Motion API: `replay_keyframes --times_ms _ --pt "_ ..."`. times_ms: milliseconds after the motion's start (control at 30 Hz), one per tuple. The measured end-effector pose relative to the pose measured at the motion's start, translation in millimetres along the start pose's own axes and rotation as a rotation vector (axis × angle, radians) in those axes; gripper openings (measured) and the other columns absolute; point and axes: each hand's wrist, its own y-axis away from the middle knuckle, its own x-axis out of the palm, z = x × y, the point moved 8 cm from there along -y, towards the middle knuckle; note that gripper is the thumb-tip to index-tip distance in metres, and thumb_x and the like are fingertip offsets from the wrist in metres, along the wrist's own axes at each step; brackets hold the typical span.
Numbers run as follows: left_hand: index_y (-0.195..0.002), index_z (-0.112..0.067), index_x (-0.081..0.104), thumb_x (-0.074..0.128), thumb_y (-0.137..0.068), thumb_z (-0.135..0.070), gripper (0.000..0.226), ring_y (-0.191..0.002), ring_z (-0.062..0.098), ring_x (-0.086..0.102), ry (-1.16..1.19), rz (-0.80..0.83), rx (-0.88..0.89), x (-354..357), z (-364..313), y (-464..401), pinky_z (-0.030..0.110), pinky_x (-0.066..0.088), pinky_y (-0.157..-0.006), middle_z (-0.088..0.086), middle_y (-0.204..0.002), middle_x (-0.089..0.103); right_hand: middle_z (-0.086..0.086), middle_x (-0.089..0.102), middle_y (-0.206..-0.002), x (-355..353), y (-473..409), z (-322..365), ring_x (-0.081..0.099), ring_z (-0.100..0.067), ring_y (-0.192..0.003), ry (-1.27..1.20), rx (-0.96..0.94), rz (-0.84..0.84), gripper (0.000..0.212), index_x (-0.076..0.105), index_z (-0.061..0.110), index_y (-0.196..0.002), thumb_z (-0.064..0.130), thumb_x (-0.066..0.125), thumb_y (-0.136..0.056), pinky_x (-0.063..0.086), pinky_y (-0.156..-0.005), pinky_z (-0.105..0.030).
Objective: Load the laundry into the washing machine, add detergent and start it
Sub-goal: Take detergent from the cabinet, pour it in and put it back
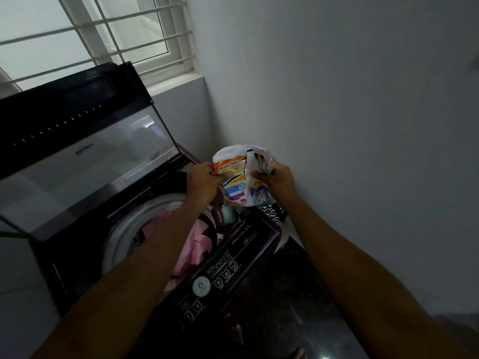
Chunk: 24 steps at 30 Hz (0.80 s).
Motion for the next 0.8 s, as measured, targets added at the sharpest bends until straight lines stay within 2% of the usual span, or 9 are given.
replay_keyframes --times_ms 133,233,367,400,500,600,700,800 --pt "-0.108 -0.007 0.073 0.081 -0.079 -0.026 0.036 -0.078 0.010 0.070 0.079 0.006 -0.058 8.6 11.6 -0.3 0.016 0.056 -0.063 0.006 -0.102 0.075 -0.004 0.070 -0.090 9.2 -3.4 -3.4 0.066 -0.016 -0.079 0.024 -0.004 0.063 0.022 0.073 0.002 -0.101 0.013 0.076 -0.082 0.054 -0.070 -0.021" --pt "-0.111 -0.008 0.070 0.080 -0.079 -0.024 0.037 -0.087 0.013 0.071 0.148 0.082 -0.097 15.6 18.3 1.4 0.024 0.058 -0.073 0.004 -0.105 0.074 -0.005 0.070 -0.092 12.0 -7.9 -3.0 0.065 -0.011 -0.076 0.052 -0.010 0.098 0.024 0.072 0.002 -0.102 0.014 0.076 -0.082 0.049 -0.064 -0.008" --pt "-0.113 -0.013 0.067 0.081 -0.079 -0.019 0.038 -0.090 0.010 0.068 0.153 0.169 -0.121 23.3 33.4 5.7 0.023 0.056 -0.076 -0.002 -0.108 0.071 0.002 0.069 -0.088 15.4 -12.8 -2.2 0.063 0.008 -0.069 0.062 -0.015 0.151 0.028 0.070 0.004 -0.105 0.010 0.079 -0.078 0.047 -0.061 -0.005" --pt "-0.114 -0.014 0.066 0.080 -0.079 -0.020 0.038 -0.090 0.009 0.068 0.161 0.160 -0.124 23.2 35.9 6.3 0.024 0.056 -0.076 -0.002 -0.109 0.070 0.001 0.069 -0.087 16.4 -13.6 -1.4 0.064 0.007 -0.068 0.067 -0.021 0.157 0.028 0.070 0.004 -0.104 0.010 0.079 -0.078 0.049 -0.062 -0.008" --pt "-0.116 -0.019 0.064 0.079 -0.081 -0.020 0.038 -0.088 0.000 0.065 0.201 0.081 -0.076 16.4 33.4 1.2 0.021 0.055 -0.073 -0.007 -0.105 0.069 -0.009 0.071 -0.091 19.3 -18.6 -9.3 0.066 -0.015 -0.077 0.074 -0.023 0.141 0.024 0.071 0.000 -0.099 0.014 0.076 -0.081 0.053 -0.072 -0.027" --pt "-0.114 -0.017 0.067 0.076 -0.084 -0.025 0.033 -0.088 0.002 0.067 0.194 0.080 -0.050 14.3 27.7 -10.8 0.016 0.051 -0.069 -0.007 -0.102 0.070 -0.005 0.073 -0.096 24.6 -21.3 -16.7 0.069 -0.017 -0.083 -0.020 0.031 0.147 0.021 0.071 0.004 -0.102 0.012 0.074 -0.083 0.056 -0.077 -0.036" --pt "-0.118 -0.015 0.067 0.072 -0.087 -0.033 0.036 -0.092 0.009 0.069 0.171 0.136 -0.077 23.5 37.9 -19.0 0.016 0.052 -0.070 -0.001 -0.109 0.071 -0.004 0.073 -0.108 36.0 -18.1 -16.2 0.071 -0.019 -0.097 -0.090 0.109 0.318 0.040 0.066 0.010 -0.116 0.010 0.079 -0.078 0.059 -0.084 -0.038" --pt "-0.132 -0.018 0.053 0.070 -0.089 -0.036 0.050 -0.101 0.011 0.067 0.268 0.162 -0.114 36.5 48.1 -18.9 0.029 0.057 -0.083 -0.002 -0.119 0.068 -0.005 0.073 -0.110 52.2 -14.3 -27.1 0.070 -0.023 -0.101 -0.057 0.216 0.524 0.055 0.068 0.011 -0.115 0.015 0.089 -0.064 0.056 -0.091 -0.045"
